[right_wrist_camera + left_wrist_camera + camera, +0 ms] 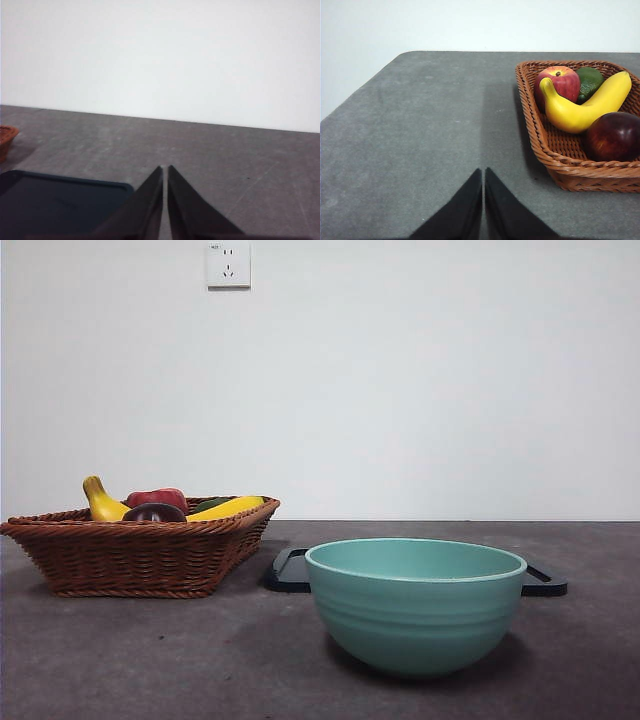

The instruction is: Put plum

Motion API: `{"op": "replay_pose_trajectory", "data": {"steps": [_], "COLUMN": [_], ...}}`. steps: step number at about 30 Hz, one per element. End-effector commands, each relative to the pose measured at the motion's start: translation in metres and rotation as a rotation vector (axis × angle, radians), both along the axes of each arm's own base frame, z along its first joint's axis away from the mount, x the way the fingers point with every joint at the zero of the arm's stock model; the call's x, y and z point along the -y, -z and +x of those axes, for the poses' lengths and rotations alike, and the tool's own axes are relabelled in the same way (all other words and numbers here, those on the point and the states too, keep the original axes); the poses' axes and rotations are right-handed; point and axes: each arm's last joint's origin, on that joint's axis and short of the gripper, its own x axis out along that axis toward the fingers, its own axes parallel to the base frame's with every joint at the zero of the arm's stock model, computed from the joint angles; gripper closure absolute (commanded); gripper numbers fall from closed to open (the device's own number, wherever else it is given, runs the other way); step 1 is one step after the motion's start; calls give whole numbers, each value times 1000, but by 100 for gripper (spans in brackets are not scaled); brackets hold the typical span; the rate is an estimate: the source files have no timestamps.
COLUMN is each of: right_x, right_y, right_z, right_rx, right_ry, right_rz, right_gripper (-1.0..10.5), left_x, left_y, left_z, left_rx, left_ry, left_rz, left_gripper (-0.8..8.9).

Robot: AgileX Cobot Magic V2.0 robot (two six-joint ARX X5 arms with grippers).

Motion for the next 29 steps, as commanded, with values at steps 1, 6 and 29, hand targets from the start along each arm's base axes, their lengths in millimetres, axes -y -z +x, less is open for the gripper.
{"op": "replay_pose_trajectory", "data": {"steps": [1, 6, 29], "right_x": [0, 0, -4], "right_y": [8, 23, 62], "right_z": [-2, -3, 3], "right_rx": [34, 47, -148], "right_ry": [13, 12, -19], "right_rz": [-2, 16, 61], "right_gripper": [942, 942, 942], "left_x": [0, 0, 0], "left_y": [7, 7, 7], "left_z": [1, 1, 1], "left_rx": [-24, -24, -24], "left_ry": [-4, -4, -4], "left_rz": [-3, -3, -3], "left_gripper": [806, 806, 806]}}
